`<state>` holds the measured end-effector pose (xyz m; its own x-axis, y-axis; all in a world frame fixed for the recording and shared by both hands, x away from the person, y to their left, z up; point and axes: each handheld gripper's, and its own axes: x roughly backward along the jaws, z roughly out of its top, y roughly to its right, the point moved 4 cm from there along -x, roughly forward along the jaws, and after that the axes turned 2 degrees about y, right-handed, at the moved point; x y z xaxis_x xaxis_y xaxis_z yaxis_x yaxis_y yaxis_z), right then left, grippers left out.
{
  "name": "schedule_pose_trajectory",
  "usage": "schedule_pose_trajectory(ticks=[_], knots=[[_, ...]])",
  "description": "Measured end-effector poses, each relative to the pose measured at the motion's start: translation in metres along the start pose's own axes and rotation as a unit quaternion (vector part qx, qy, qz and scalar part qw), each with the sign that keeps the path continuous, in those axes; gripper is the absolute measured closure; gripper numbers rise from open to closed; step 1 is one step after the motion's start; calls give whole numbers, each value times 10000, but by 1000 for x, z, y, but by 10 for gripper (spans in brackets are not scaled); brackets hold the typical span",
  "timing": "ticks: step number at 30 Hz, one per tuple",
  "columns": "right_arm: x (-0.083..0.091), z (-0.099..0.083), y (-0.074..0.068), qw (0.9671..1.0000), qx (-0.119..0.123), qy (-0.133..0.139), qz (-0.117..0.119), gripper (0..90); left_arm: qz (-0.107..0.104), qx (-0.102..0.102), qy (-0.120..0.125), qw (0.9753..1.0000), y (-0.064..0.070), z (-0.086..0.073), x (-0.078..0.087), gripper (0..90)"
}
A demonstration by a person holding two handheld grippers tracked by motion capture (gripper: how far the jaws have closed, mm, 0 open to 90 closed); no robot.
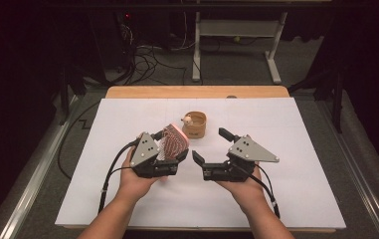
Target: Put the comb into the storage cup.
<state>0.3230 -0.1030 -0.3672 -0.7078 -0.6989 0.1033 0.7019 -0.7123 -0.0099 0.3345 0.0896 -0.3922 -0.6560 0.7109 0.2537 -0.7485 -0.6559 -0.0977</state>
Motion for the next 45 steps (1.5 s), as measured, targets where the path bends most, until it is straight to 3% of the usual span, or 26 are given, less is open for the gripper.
schedule_pose_trajectory(ticks=[6, 13, 23, 37, 45], knots=[[-11, 9, -11, 9997, 13, 67, 220, 86, -37, -55, 19, 10000, 5, 2, -1, 200], [-27, 14, -26, 9989, 56, 60, 472, 253, -61, -81, -16, 9999, 9, 1, -2, 200], [-38, 7, -30, 9973, -106, -176, 701, 405, -61, -142, 16, 9999, 14, 2, -2, 200], [-37, 4, -29, 9965, -232, -217, 771, 610, 155, -225, -35, 9996, 15, 0, -3, 199], [-37, 2, -30, 9965, -272, -287, 737, 618, 230, -251, -23, 9994, 16, 0, -3, 199]])
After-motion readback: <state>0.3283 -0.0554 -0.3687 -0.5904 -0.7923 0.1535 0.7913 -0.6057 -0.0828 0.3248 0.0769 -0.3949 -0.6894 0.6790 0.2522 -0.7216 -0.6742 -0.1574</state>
